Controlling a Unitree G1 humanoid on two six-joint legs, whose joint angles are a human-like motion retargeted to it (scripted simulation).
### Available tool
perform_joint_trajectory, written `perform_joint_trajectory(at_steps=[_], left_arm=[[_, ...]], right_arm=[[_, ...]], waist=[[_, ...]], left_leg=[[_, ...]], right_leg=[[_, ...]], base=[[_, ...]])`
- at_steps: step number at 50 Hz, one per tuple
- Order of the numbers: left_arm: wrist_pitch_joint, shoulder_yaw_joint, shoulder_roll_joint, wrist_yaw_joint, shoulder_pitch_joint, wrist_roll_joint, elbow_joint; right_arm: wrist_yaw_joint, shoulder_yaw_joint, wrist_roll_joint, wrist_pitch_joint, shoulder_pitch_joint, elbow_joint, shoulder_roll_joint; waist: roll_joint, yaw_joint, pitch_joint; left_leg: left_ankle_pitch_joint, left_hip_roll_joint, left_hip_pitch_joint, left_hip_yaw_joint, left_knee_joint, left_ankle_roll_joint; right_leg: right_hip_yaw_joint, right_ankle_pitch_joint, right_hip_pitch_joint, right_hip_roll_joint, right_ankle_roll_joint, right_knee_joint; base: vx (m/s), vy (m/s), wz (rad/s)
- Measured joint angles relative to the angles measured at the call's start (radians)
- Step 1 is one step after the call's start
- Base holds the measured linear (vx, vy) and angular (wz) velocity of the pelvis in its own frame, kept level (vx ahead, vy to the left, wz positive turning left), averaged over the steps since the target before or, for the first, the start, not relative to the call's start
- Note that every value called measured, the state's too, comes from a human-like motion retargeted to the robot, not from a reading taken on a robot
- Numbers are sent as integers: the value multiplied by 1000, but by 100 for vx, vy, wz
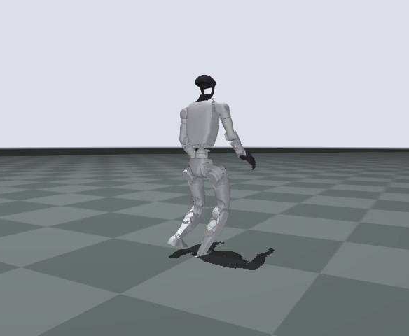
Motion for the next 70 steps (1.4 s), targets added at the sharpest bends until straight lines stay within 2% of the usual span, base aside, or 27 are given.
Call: perform_joint_trajectory(at_steps=[3,10,15,18,20,22,25,27,30,33,35,41,47,50,53,56,58,61,63,65,70], left_arm=[[-8,6,3,4,21,-6,-27],[-27,7,3,9,41,-33,-89],[-42,-8,8,9,18,-50,-157],[-51,-23,11,20,-8,-57,-188],[-57,-34,11,30,-30,-66,-206],[-61,-44,11,41,-57,-74,-218],[-66,-46,20,53,-104,-84,-226],[-65,-40,28,65,-142,-88,-218],[-55,-25,36,85,-193,-88,-193],[-42,-9,37,97,-230,-83,-160],[-37,-2,35,97,-245,-73,-139],[-35,-10,23,68,-236,-33,-83],[-29,-24,1,-2,-125,-16,-11],[-21,-18,-9,-38,-47,-12,39],[-11,-8,-10,-67,26,2,83],[1,6,-1,-91,79,19,95],[6,14,4,-101,101,27,82],[5,22,13,-104,121,23,40],[0,25,21,-98,128,9,1],[-10,27,24,-92,134,-10,-38],[-39,19,32,-78,117,-53,-163]], right_arm=[[-3,-1,-6,5,-42,-21,7],[18,12,-11,-10,-58,-53,27],[54,39,-19,-20,-16,-23,43],[81,55,-28,-23,27,28,45],[100,65,-32,-22,59,66,43],[115,76,-28,-21,93,97,35],[127,87,-20,-22,131,121,21],[123,89,-16,-27,147,122,9],[107,85,-12,-37,166,110,-10],[89,73,-12,-44,178,93,-22],[81,65,-13,-46,184,85,-26],[80,35,-12,-39,205,73,-27],[99,26,-14,-39,215,64,-18],[94,24,-18,-37,206,64,-7],[82,15,-30,-30,185,66,8],[67,6,-48,-14,151,60,12],[53,0,-60,-2,123,56,6],[31,-9,-73,13,84,57,1],[21,-16,-77,21,64,58,4],[13,-18,-76,25,53,60,11],[15,-6,-74,18,53,62,37]], waist=[[-16,31,-15],[-69,38,-81],[-69,39,-107],[-92,25,-108],[-133,1,-93],[-195,-36,-62],[-261,-81,-16],[-269,-103,2],[-258,-137,13],[-236,-166,13],[-213,-174,1],[-164,-170,-58],[-188,-161,-54],[-195,-156,-38],[-159,-143,-27],[-75,-99,-25],[-26,-61,-28],[-9,-18,-35],[-25,-4,-48],[-52,-4,-68],[-104,-22,-135]], left_leg=[[-28,-28,-120,-2,-104,8],[35,-209,-263,-16,-565,-34],[42,-240,-239,-28,-586,-17],[30,-276,-194,-10,-576,9],[21,-341,-142,15,-601,31],[12,-444,-64,44,-654,52],[12,-556,59,67,-760,68],[21,-582,133,68,-835,67],[36,-594,230,62,-944,56],[50,-586,304,56,-1039,39],[59,-564,330,57,-1085,27],[74,-515,358,38,-1160,12],[54,-538,451,-18,-1159,12],[22,-519,462,-26,-1037,-1],[-33,-406,366,-12,-700,-29],[-24,-212,242,-4,-323,-49],[-12,-98,158,-8,-139,-42],[-38,-21,28,-13,-22,1],[-52,-27,-68,-12,-50,31],[-53,-71,-155,-5,-147,49],[-53,-212,-249,-2,-466,25]], right_leg=[[19,-3,23,-11,13,-45],[47,-3,61,-88,52,-152],[74,-38,98,-87,49,-134],[92,-38,111,-117,74,-67],[98,-38,114,-183,111,35],[96,-32,121,-297,168,200],[88,49,99,-450,218,425],[84,77,47,-504,206,520],[77,54,-53,-539,166,570],[58,-4,-151,-529,136,476],[47,-19,-215,-487,129,358],[85,17,-307,-320,162,9],[125,43,-232,-294,164,41],[124,46,-160,-287,150,90],[79,32,-103,-228,110,116],[20,9,-69,-103,48,98],[-2,3,-50,-30,17,62],[4,-2,-26,11,4,8],[14,-2,-23,1,9,-26],[25,-2,-33,-29,21,-52],[47,-10,-48,-96,57,-104]], base=[[0,0,0],[0,1,0],[4,5,-13],[5,6,1],[7,6,32],[11,6,47],[8,5,4],[4,6,-32],[4,5,-29],[4,3,-23],[2,1,-25],[1,0,-10],[3,-4,-11],[1,-8,-20],[-3,-8,-27],[-3,-6,-62],[-2,-4,-70],[-3,-3,-42],[0,0,0],[-3,-1,4],[6,1,-7]])
